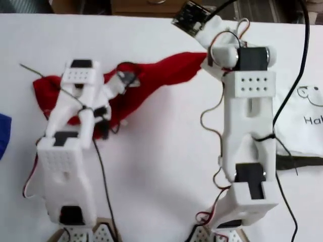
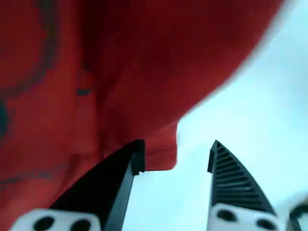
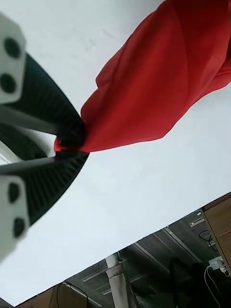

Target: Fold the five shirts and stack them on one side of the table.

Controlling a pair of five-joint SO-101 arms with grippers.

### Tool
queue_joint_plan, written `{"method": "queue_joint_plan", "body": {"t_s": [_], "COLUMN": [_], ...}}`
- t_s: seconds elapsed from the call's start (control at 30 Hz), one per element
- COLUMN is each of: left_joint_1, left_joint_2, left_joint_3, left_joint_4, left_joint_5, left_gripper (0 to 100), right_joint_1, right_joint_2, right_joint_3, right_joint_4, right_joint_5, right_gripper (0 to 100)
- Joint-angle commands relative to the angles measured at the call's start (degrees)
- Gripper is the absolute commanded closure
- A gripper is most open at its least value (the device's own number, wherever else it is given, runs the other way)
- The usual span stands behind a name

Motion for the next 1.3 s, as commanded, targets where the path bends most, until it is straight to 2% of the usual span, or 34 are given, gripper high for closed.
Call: {"method": "queue_joint_plan", "body": {"t_s": [0.0,0.17,0.33,0.4,0.57,0.77,1.07,1.27], "left_joint_1": [-0.3,-0.1,-0.2,-0.4,-0.4,-2.9,-5.5,-5.7], "left_joint_2": [-4.0,-1.8,0.7,1.1,2.3,2.4,-6.1,-13.0], "left_joint_3": [1.0,6.5,7.5,6.2,4.0,1.3,-14.7,-25.3], "left_joint_4": [-5.5,-16.4,-23.0,-23.8,-23.8,-23.5,-7.8,-0.5], "left_joint_5": [3.2,7.1,10.5,10.9,10.7,11.0,10.8,11.2], "left_gripper": [76,76,76,79,98,98,98,98], "right_joint_1": [0.6,0.4,0.4,0.7,0.7,1.5,2.4,-1.3], "right_joint_2": [-3.3,-3.3,-3.3,-3.3,-3.3,-3.7,-5.5,-10.3], "right_joint_3": [0.1,0.1,0.1,0.1,0.2,-0.2,-0.6,-0.7], "right_joint_4": [-0.8,-0.8,-0.8,-0.8,-0.7,-0.7,-0.7,-1.5], "right_joint_5": [-0.4,-0.4,-0.1,-0.1,-0.1,-0.4,-0.5,-0.6], "right_gripper": [97.8,97.8,97.8,97.8,97.8,97.8,97.8,97.8]}}
